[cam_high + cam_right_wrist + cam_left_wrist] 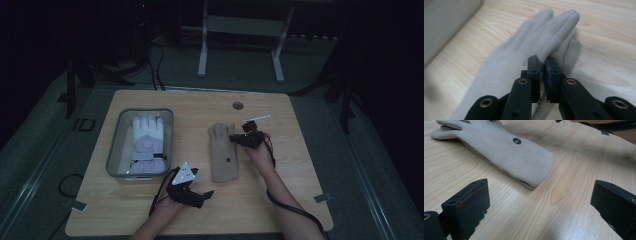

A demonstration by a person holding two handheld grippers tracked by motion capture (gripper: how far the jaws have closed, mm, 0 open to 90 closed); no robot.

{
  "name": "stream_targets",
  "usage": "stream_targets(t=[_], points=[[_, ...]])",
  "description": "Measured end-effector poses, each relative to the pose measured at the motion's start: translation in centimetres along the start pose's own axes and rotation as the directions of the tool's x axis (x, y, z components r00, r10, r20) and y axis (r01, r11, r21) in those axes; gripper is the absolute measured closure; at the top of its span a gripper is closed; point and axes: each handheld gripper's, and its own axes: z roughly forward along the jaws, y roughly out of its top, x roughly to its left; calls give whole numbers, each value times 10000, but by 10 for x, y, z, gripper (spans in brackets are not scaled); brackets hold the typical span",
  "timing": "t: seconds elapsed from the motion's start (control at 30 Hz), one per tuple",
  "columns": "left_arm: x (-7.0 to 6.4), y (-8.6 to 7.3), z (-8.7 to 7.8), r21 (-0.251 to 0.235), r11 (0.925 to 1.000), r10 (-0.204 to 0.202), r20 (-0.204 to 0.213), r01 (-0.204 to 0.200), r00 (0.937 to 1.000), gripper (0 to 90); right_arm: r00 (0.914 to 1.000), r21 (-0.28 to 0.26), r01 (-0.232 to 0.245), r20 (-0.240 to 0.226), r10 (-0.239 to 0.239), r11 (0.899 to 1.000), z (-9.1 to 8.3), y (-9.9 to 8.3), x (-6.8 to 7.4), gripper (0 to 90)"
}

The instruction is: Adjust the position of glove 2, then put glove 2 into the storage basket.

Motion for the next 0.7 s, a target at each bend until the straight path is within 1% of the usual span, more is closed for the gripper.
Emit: stream_targets(t=[0.03,0.1,0.13,0.17,0.2,0.27,0.3,0.33,0.37,0.4,0.43,0.47,0.5,0.53,0.57,0.6,0.63,0.67,0.7], points=[[0,0,0,14,10000,15,-17,-15,10000,24,9999,132,-106,94,105,9999,4,-3,-3,834],[0,0,0,-5,10000,43,-21,-43,10000,24,9994,226,-304,173,300,9993,9,-7,-8,829],[0,0,0,-22,10000,40,-16,-40,10000,24,9992,234,-373,131,370,9990,10,-8,-9,829],[0,1,0,-28,10000,17,-20,-17,10000,24,9992,212,-388,97,386,9990,10,-8,-9,823],[0,1,0,-52,10000,-1,-1,1,10000,24,9994,230,-321,169,317,9992,10,-8,-9,803],[-1,2,-1,-149,9999,20,-139,-22,9999,24,9993,218,-268,281,262,9994,8,-6,-7,723],[-1,2,-1,-173,9998,32,-216,-35,9998,24,9992,179,-157,362,150,9997,5,-6,-6,681],[0,3,-2,-196,9998,30,-254,-35,9997,24,9991,134,-101,423,95,9999,3,-6,-5,659],[0,4,-2,-181,9998,-37,-288,31,9996,25,9991,98,-73,427,69,9999,1,-6,-5,631],[2,4,-1,-157,9998,-92,-301,87,9995,25,9991,56,-106,400,104,9999,-1,-7,-5,582],[2,4,-1,-173,9997,-178,-263,173,9995,32,9993,56,-136,338,134,9999,-3,-7,-6,567],[4,4,1,-97,9994,-327,-120,326,9994,34,9993,61,-188,309,186,9998,-5,-8,-6,546],[5,5,2,134,9990,-433,-66,434,9990,34,9994,6,-181,297,181,9998,-7,-9,-7,515],[4,7,4,471,9981,-398,-199,407,9990,34,9996,-11,-187,220,187,9998,-9,-9,-8,500],[3,9,7,811,9965,-185,-414,218,9990,33,9997,8,-202,138,202,9998,-10,-9,-9,478],[1,11,8,1049,9945,119,-522,-64,9986,33,9997,-23,-164,188,165,9999,-11,-8,-10,464],[1,13,10,1140,9932,293,-365,-250,9989,34,9997,-12,-191,157,191,9998,-13,-7,-10,461],[1,15,11,1242,9919,312,-314,-271,9990,34,9998,-6,-201,77,201,9998,-14,-6,-11,444],[2,18,13,1432,9892,350,-208,-317,9992,43,9997,-21,-203,126,203,9998,-14,-5,-12,437]])
